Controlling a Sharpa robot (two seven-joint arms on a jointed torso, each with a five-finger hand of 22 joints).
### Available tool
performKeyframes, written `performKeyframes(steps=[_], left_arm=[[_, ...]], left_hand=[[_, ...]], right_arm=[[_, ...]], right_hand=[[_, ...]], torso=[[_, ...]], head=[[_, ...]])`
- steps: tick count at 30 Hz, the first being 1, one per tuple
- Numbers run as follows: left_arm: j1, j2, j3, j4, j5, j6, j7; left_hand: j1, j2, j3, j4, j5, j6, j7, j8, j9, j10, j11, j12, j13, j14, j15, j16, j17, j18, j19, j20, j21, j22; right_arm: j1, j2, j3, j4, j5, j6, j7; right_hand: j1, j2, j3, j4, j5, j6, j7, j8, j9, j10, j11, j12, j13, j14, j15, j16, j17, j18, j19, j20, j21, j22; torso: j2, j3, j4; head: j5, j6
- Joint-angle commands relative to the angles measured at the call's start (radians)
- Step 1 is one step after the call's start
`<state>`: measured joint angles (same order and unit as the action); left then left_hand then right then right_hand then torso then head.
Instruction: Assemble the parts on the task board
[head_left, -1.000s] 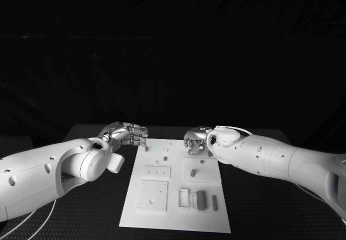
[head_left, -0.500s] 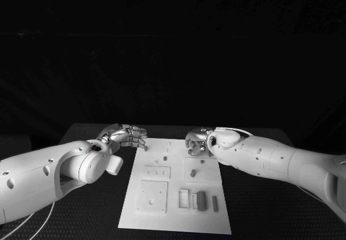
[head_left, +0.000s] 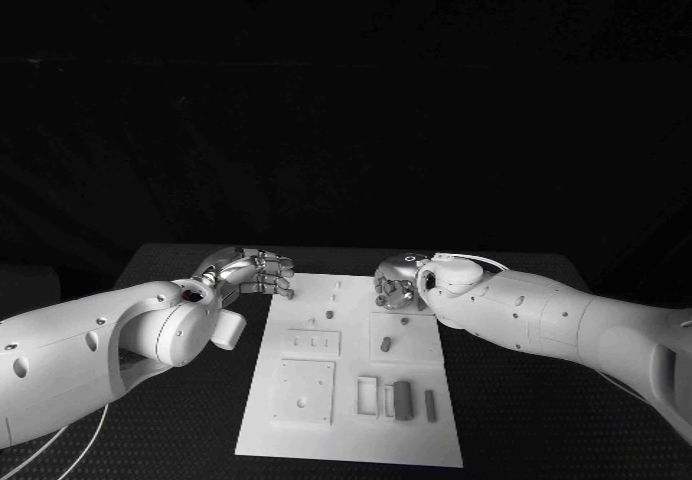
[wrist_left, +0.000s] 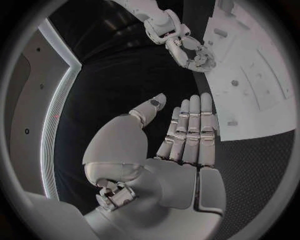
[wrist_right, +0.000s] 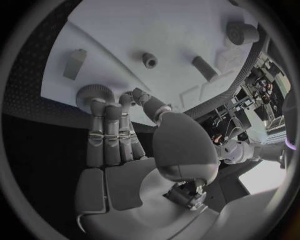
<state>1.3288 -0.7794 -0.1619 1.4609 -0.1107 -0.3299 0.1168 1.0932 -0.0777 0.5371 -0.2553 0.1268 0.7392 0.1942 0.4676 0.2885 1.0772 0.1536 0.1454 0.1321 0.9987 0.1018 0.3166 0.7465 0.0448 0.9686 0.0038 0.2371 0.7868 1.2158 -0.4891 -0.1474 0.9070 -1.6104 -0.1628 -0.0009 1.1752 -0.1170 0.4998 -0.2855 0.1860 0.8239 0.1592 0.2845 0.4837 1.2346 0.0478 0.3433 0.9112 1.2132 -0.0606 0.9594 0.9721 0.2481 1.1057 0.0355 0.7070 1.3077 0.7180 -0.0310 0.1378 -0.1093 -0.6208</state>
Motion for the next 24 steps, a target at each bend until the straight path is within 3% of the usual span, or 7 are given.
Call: performKeyframes(steps=[1, 9, 18, 24], left_arm=[[0.001, 0.004, 0.001, -0.001, -0.004, 0.015, 0.007], [0.001, 0.009, 0.001, 0.0, -0.004, 0.02, 0.005], [0.001, 0.008, 0.001, 0.0, -0.004, 0.017, 0.005], [0.001, 0.007, 0.001, 0.0, -0.004, 0.018, 0.004]], left_hand=[[-0.012, 0.002, -0.003, 0.001, -0.004, -0.005, 0.014, -0.006, 0.001, -0.007, 0.003, -0.006, -0.001, -0.003, 0.002, -0.004, 0.002, 0.019, -0.003, -0.001, -0.004, 0.001], [-0.014, 0.004, -0.003, 0.005, -0.004, -0.007, 0.016, -0.009, 0.002, -0.01, 0.005, -0.009, -0.001, -0.002, 0.001, -0.005, 0.004, 0.019, -0.003, -0.001, -0.005, 0.003], [-0.015, 0.004, -0.003, 0.006, -0.004, -0.008, 0.016, -0.01, 0.003, -0.01, 0.005, -0.01, -0.001, -0.002, 0.001, -0.006, 0.005, 0.019, -0.003, -0.001, -0.005, 0.003], [-0.015, 0.004, -0.003, 0.006, -0.004, -0.008, 0.016, -0.01, 0.003, -0.01, 0.005, -0.011, -0.001, -0.002, 0.001, -0.006, 0.006, 0.019, -0.003, -0.001, -0.005, 0.004]], right_arm=[[0.0, 0.004, 0.0, -0.001, -0.005, 0.02, 0.003], [0.0, 0.008, 0.0, -0.003, -0.001, 0.039, -0.003], [-0.001, 0.019, 0.0, -0.013, 0.004, 0.041, 0.0], [-0.001, 0.011, 0.0, -0.017, -0.001, 0.037, -0.006]], right_hand=[[-0.01, 0.005, 0.004, 0.001, 0.004, 0.008, -0.004, -0.001, -0.001, 0.003, -0.006, -0.007, 0.007, -0.004, -0.005, 0.008, 0.002, 0.014, -0.004, -0.002, 0.008, 0.025], [-0.033, 0.032, 0.007, 0.005, 0.005, 0.033, -0.012, 0.006, -0.002, 0.02, -0.014, -0.012, 0.04, 0.002, -0.012, 0.033, 0.009, 0.014, -0.002, -0.006, 0.03, 0.025], [-0.04, 0.036, 0.009, 0.003, 0.005, 0.041, -0.015, 0.005, -0.005, 0.031, -0.017, -0.018, 0.063, 0.002, -0.015, 0.052, 0.015, 0.014, -0.001, -0.011, 0.048, 0.025], [-0.043, 0.037, 0.009, 0.001, 0.004, 0.043, -0.016, 0.003, -0.007, 0.037, -0.018, -0.021, 0.081, 0.002, -0.017, 0.067, 0.02, 0.014, 0.0, -0.014, 0.061, 0.025]], torso=[[0.005, -0.0007, 0.0006], [0.01, -0.0026, 0.0019], [0.015, -0.0029, 0.0041], [0.016, -0.0043, 0.0017]], head=[[-0.001, 0.002], [-0.006, -0.001], [-0.004, -0.005], [-0.003, -0.009]])
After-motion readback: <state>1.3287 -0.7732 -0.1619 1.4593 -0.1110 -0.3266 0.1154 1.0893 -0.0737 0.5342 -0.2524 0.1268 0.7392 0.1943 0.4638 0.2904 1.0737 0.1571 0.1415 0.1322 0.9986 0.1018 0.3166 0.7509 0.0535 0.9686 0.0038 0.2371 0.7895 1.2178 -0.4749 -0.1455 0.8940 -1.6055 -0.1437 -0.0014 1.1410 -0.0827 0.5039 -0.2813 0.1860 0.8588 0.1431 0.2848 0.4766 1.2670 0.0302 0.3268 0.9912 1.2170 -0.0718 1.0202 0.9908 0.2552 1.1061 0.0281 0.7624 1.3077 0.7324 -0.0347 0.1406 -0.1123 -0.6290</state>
